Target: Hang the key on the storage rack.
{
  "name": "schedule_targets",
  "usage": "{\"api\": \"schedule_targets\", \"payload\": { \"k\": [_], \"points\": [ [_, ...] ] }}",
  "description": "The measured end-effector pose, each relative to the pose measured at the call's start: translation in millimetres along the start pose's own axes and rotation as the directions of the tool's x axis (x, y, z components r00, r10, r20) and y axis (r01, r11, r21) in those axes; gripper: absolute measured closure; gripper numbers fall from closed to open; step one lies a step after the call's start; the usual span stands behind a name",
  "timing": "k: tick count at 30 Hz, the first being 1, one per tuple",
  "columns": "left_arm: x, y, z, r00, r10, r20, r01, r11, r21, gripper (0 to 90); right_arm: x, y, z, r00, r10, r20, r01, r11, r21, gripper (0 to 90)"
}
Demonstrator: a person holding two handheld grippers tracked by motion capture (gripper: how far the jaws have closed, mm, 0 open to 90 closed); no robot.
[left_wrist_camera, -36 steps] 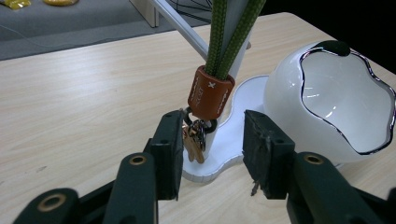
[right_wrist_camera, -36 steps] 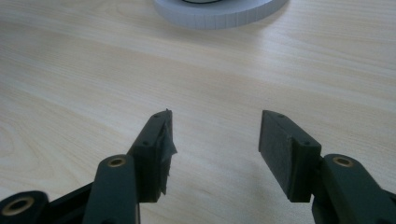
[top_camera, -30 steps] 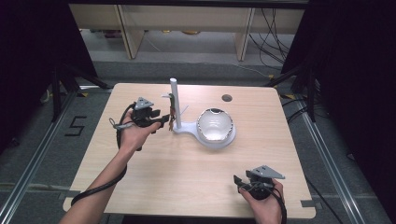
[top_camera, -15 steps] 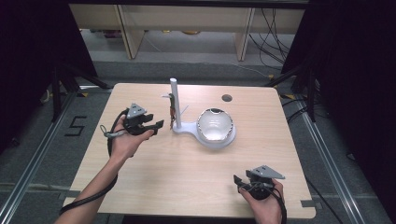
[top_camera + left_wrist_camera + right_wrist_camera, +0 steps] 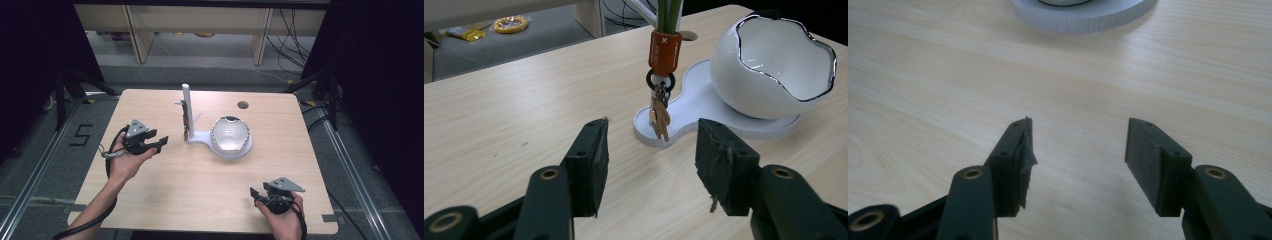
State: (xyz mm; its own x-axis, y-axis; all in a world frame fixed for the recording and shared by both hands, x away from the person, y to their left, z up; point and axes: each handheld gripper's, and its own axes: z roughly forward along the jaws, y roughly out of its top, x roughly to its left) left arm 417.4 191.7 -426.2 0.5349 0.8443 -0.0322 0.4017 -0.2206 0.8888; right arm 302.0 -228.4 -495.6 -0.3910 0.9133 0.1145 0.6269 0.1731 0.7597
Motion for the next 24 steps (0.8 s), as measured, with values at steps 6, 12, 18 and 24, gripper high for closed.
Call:
{"api": "schedule_targets", "payload": {
  "k": [6, 12, 18, 24],
  "points": [
    [0.7, -13.2, -10.9, 0.9999, 0.01, -0.012, -0.01, 0.9999, 0.002, 45.6, 0.0, 0.2, 0.1, 1.0, 0.005, 0.001, -0.005, 1.0, -0.002, 45.5],
    [2.2, -24.1, -19.7, 0.9998, 0.003, -0.017, -0.003, 1.0, -0.004, 45.0, 0.2, 0.2, 0.5, 1.0, 0.004, 0.003, -0.004, 1.0, 0.0, 45.5],
    [2.1, -33.0, -27.0, 0.9998, -0.001, -0.019, 0.001, 0.9999, -0.012, 44.4, 0.2, 0.4, -0.1, 0.9999, 0.01, 0.002, -0.01, 0.9999, -0.002, 45.4],
    [2.2, -41.2, -34.2, 0.9997, 0.005, -0.025, -0.005, 0.9999, -0.012, 43.5, 0.2, 0.6, -0.3, 0.9999, 0.01, 0.003, -0.01, 0.9999, -0.003, 45.4]
  ]
}}
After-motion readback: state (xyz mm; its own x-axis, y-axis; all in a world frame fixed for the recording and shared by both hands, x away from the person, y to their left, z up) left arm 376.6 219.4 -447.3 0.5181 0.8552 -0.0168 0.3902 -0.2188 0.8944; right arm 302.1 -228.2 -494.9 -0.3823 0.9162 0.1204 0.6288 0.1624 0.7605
